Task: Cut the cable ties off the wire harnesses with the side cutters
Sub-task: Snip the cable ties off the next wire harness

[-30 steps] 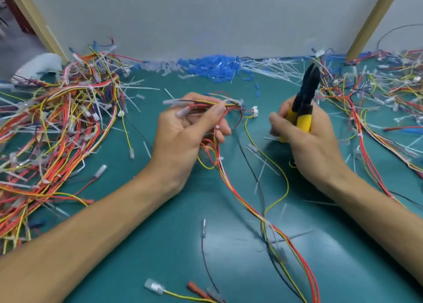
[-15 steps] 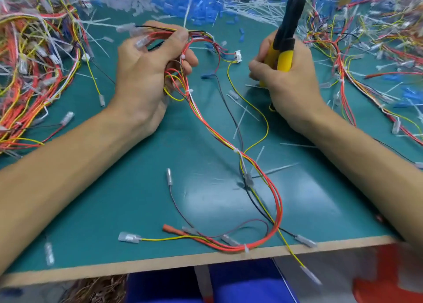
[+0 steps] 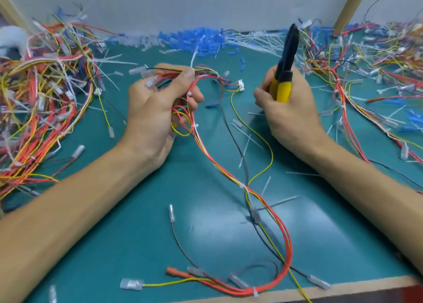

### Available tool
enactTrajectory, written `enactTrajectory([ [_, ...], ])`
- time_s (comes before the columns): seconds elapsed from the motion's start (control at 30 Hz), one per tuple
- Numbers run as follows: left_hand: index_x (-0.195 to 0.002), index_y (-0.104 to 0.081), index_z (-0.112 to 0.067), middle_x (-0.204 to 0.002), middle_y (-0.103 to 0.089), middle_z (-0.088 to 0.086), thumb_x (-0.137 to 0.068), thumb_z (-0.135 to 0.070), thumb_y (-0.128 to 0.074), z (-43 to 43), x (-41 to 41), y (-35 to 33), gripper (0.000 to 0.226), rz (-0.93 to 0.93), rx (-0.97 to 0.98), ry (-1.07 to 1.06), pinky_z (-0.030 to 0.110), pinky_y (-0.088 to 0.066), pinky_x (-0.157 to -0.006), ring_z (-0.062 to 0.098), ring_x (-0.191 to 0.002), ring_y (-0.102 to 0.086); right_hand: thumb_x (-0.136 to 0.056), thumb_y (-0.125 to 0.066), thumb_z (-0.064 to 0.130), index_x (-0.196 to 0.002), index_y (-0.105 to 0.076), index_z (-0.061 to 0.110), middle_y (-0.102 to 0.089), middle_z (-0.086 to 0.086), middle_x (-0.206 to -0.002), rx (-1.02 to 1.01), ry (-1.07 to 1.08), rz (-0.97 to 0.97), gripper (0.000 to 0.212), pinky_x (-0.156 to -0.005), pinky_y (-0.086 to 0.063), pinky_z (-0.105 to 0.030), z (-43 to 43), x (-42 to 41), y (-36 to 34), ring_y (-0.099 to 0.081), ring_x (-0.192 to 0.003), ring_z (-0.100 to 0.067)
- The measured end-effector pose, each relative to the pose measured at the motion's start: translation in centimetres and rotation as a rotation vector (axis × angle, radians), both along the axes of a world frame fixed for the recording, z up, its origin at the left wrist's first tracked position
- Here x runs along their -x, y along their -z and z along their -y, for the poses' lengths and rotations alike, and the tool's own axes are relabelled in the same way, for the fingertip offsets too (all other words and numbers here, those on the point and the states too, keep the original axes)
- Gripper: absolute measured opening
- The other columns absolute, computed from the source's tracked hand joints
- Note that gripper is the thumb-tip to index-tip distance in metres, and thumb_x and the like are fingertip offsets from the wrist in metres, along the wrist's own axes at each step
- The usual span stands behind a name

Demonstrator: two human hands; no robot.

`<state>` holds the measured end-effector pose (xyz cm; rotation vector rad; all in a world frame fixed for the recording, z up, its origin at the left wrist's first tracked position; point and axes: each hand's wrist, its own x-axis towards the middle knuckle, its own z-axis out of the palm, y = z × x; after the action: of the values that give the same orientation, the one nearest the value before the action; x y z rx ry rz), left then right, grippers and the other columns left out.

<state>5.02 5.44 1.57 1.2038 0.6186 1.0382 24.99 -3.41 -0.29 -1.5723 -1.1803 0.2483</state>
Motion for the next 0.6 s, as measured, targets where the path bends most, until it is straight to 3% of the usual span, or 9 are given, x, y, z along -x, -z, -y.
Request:
enactTrajectory([
  [0.07,-0.088,-0.068,-0.015,-0.071,-0.067,0.01,-0.099,-0.012,-0.066,0.5,-0.1,0.1,0.011,0.005,-0.05,0.025,0.022,-0.043,-0.053,0.011,-0.054,-0.056,-0.097,-0.069,0.021,-0.097,-0.05,0.018,-0.058,0.021,-0.077,0.01,-0.01,0.065,0.019,-0.068,-0.046,-0.021,0.0,0.2,0.2,-0.052,-0.068,-0.003],
  [0.13,-0.091,-0.068,-0.011,-0.07,-0.067,0.011,-0.098,-0.01,-0.065,0.7,-0.2,0.2,0.008,0.004,-0.087,0.037,0.021,-0.046,-0.053,0.012,-0.053,-0.058,-0.098,-0.069,0.031,-0.099,-0.05,0.016,-0.057,0.028,-0.076,0.004,0.006,0.084,0.024,-0.065,-0.039,-0.015,0.4,0.4,0.3,-0.051,-0.068,0.001],
  [0.27,-0.09,-0.069,-0.014,-0.072,-0.068,0.014,-0.098,-0.01,-0.065,0.9,-0.1,0.3,0.01,0.01,-0.098,0.061,0.021,-0.047,-0.053,0.015,-0.054,-0.059,-0.099,-0.073,0.031,-0.102,-0.049,0.016,-0.057,0.014,-0.08,-0.016,0.042,0.025,0.028,-0.071,-0.044,-0.026,0.8,0.5,-0.1,-0.052,-0.068,-0.004],
  [0.4,-0.095,-0.069,-0.009,-0.074,-0.068,0.018,-0.098,-0.009,-0.062,1.1,0.1,0.3,0.007,0.046,-0.102,0.1,0.023,-0.049,-0.053,0.019,-0.055,-0.061,-0.1,-0.072,0.029,-0.103,-0.046,0.014,-0.059,0.007,-0.084,0.034,0.036,0.103,0.03,-0.066,-0.043,-0.019,0.8,0.6,-0.4,-0.054,-0.072,-0.005],
  [0.5,-0.094,-0.068,-0.008,-0.074,-0.069,0.019,-0.098,-0.011,-0.057,1.1,0.2,0.1,0.012,0.086,-0.081,0.12,0.024,-0.049,-0.052,0.02,-0.055,-0.061,-0.1,-0.07,0.023,-0.103,-0.041,0.02,-0.053,0.005,-0.091,0.05,0.002,0.32,0.03,-0.073,-0.038,-0.037,1.3,0.1,-0.4,-0.05,-0.085,-0.023],
  [0.6,-0.094,-0.069,-0.008,-0.075,-0.069,0.019,-0.097,-0.018,-0.053,1.2,0.4,-0.1,0.019,0.105,-0.048,0.167,0.024,-0.047,-0.051,0.021,-0.056,-0.062,-0.096,-0.073,0.016,-0.108,-0.045,0.019,-0.041,0.008,-0.095,0.011,0.009,0.591,0.03,-0.075,-0.036,-0.041,1.6,-0.2,-0.7,-0.042,-0.088,-0.025],
])
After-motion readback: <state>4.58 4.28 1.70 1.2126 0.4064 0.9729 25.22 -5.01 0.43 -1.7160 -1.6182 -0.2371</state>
